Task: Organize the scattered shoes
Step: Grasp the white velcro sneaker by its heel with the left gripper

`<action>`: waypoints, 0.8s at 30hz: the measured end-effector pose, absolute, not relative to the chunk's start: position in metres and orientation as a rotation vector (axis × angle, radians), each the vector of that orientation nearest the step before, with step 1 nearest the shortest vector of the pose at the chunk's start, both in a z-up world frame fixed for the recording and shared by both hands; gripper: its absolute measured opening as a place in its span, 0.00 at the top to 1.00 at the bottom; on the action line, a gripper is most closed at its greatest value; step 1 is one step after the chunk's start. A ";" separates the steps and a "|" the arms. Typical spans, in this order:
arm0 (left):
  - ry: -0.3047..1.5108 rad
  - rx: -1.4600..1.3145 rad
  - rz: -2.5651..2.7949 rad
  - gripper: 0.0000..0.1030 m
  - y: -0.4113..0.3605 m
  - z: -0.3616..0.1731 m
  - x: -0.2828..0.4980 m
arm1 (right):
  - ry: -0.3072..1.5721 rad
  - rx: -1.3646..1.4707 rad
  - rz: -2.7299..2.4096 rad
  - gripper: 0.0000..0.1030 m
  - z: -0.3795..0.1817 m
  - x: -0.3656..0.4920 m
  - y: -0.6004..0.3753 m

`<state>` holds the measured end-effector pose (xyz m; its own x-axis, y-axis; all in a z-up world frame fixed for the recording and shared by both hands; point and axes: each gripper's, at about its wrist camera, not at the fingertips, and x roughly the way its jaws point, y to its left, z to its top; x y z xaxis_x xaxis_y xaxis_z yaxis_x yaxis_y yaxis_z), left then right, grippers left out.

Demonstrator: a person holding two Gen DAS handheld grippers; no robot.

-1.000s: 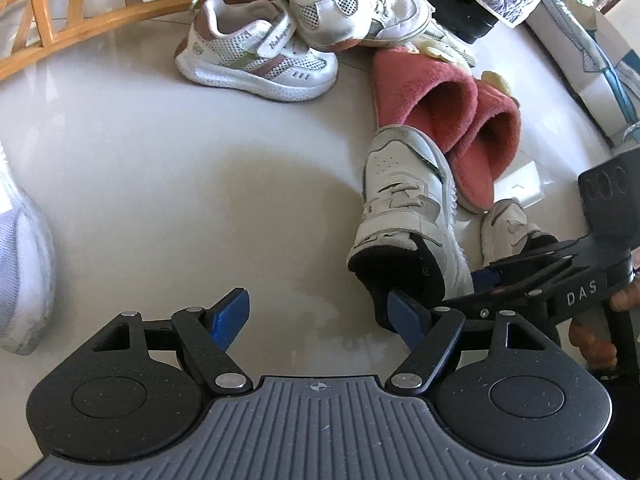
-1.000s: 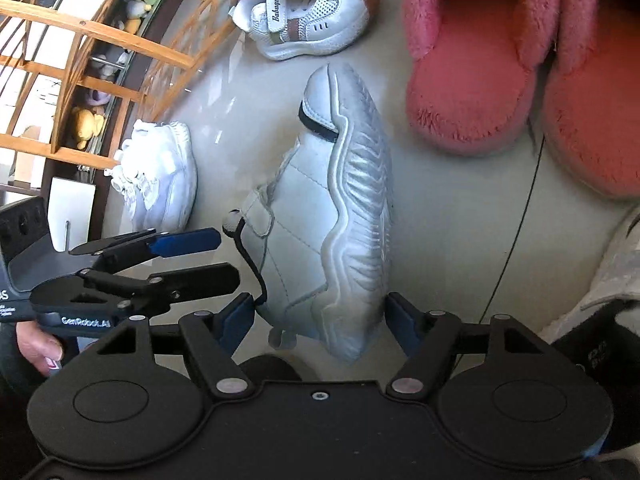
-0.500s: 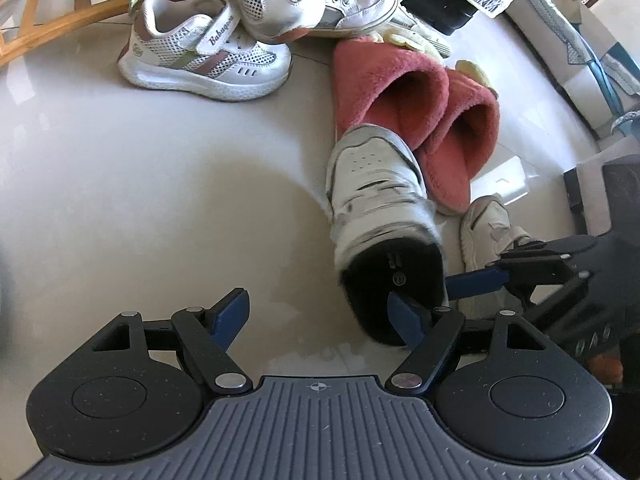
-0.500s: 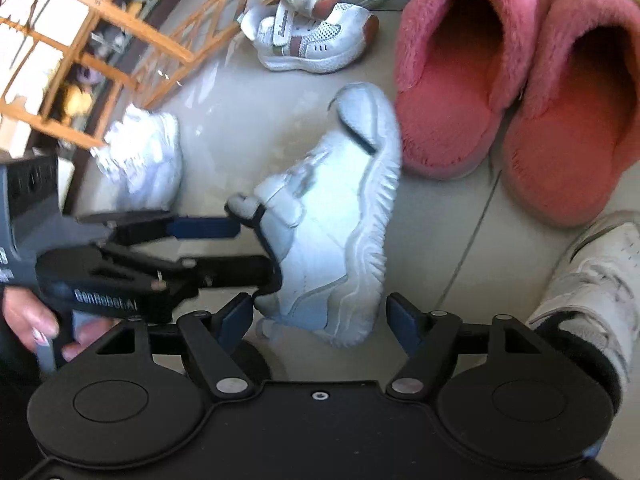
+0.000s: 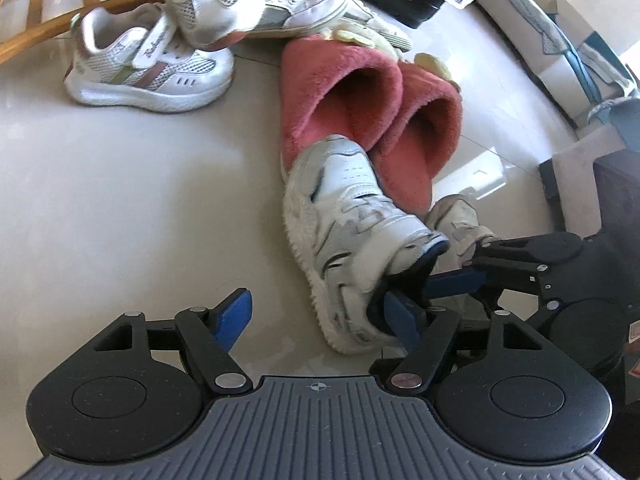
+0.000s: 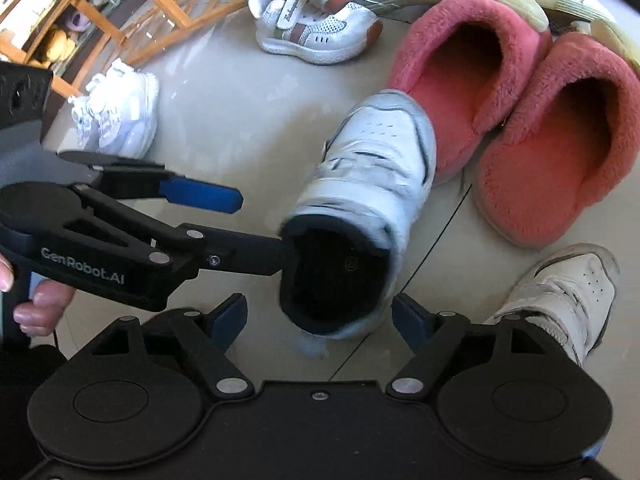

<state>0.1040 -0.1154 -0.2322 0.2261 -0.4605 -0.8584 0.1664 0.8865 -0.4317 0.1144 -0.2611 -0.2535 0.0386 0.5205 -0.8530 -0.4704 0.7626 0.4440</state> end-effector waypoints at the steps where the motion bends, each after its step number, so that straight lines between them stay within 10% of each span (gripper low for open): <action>1: 1.283 -0.276 -0.440 0.42 -0.117 -0.234 0.105 | 1.331 0.047 0.763 0.20 -0.253 0.114 -0.260; 10: 1.334 -0.304 -0.444 0.76 -0.131 -0.247 0.112 | 1.317 0.032 0.779 0.20 -0.251 0.114 -0.253; 24: 1.398 -0.164 -0.414 0.89 -0.113 -0.235 0.104 | 1.309 0.015 0.859 0.20 -0.244 0.106 -0.246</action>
